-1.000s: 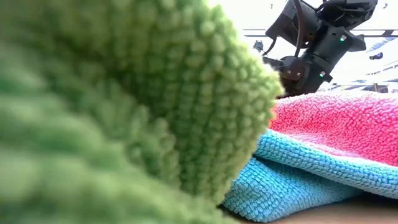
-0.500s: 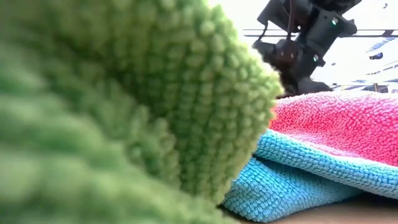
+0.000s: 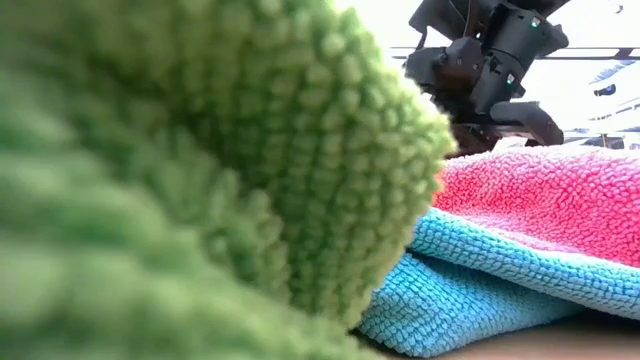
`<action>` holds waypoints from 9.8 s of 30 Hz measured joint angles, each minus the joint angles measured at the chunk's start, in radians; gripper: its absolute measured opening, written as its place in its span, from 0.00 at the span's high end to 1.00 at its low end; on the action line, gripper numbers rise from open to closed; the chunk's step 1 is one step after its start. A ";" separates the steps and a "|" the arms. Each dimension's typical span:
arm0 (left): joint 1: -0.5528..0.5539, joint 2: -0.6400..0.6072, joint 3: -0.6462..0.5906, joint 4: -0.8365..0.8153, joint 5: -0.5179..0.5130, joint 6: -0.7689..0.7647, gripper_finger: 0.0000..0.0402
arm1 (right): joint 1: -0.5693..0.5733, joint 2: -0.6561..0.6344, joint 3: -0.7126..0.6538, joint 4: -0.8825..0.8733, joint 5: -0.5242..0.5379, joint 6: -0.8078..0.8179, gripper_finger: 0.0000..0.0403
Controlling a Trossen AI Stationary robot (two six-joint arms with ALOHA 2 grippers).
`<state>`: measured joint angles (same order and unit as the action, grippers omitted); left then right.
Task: Fold microfiber towels
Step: Fold the orange towel
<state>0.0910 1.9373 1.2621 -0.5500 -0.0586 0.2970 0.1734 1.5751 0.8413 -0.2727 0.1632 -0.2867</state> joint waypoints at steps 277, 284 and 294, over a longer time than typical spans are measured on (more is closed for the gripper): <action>-0.052 -0.014 0.060 0.022 -0.052 0.391 0.92 | -0.263 0.026 -0.222 0.716 -0.097 0.198 0.66; -0.056 -0.014 0.060 0.022 -0.052 0.424 0.89 | -0.289 0.112 -0.222 0.728 -0.089 0.199 0.66; -0.062 -0.014 0.060 0.020 -0.052 0.507 0.91 | -0.325 0.098 -0.222 0.690 -0.056 0.199 0.66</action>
<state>0.0288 1.9236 1.3224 -0.5297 -0.1109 0.8042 -0.1512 1.6733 0.6193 0.4171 0.1071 -0.0874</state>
